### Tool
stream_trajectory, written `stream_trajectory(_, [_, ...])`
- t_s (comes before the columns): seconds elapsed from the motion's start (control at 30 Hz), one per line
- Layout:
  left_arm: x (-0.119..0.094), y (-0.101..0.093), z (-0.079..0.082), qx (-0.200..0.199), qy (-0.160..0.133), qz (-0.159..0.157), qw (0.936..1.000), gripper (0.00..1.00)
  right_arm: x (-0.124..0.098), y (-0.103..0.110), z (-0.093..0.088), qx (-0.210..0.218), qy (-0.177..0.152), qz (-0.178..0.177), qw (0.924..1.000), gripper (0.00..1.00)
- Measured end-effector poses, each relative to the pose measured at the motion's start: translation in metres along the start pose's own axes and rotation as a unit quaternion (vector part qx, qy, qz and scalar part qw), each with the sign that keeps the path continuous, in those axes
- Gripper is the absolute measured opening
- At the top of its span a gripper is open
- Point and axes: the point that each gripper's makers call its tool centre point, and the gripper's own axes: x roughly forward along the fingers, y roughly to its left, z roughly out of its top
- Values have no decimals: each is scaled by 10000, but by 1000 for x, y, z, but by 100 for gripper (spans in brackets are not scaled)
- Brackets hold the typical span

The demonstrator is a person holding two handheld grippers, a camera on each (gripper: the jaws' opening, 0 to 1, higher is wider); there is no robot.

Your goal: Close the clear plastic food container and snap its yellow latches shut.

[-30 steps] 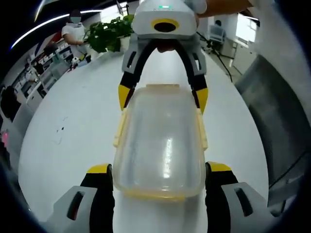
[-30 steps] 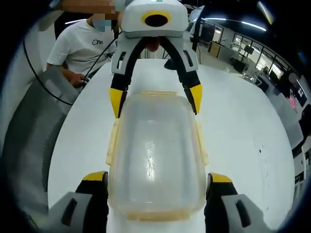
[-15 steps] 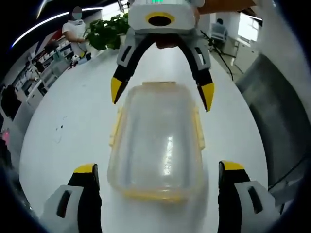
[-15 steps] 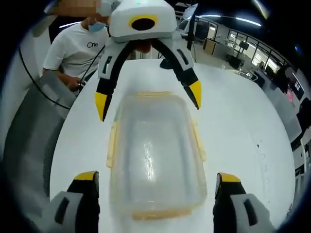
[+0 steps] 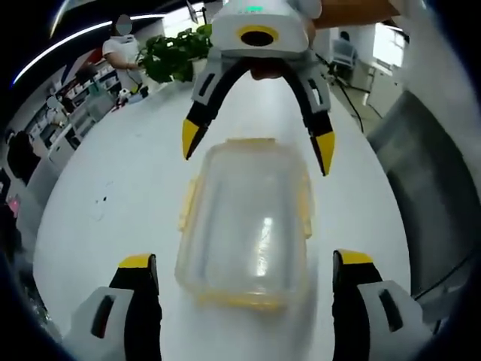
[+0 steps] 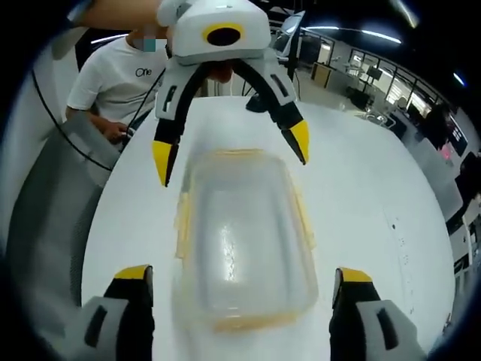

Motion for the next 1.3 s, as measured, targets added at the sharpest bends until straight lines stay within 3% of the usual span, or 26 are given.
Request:
stream_trajectory(0.47, [-30,-21,9,-374,-358,317,9982,94,-28,26,-2,241,-249,-371,9987,99])
stream_trajectory(0.53, [-35,-27,9,-315,-359,412,9980,94,-33,30,-3,295,-281,-472,9981,99])
stream_trajectory(0.77, [-51,-38,11,-706,-584,776,9928,97,-49,47,-8,447,-374,-638,9963,99])
stream_trajectory(1.17, [-79,-67,3,-847,-508,1223,9876,99,-82,71,-15,839,-668,-1252,9863,99])
stream_trajectory(1.3, [-84,-81,-1,-1036,-619,1306,9841,99,-92,81,-19,770,-663,-1502,9834,99])
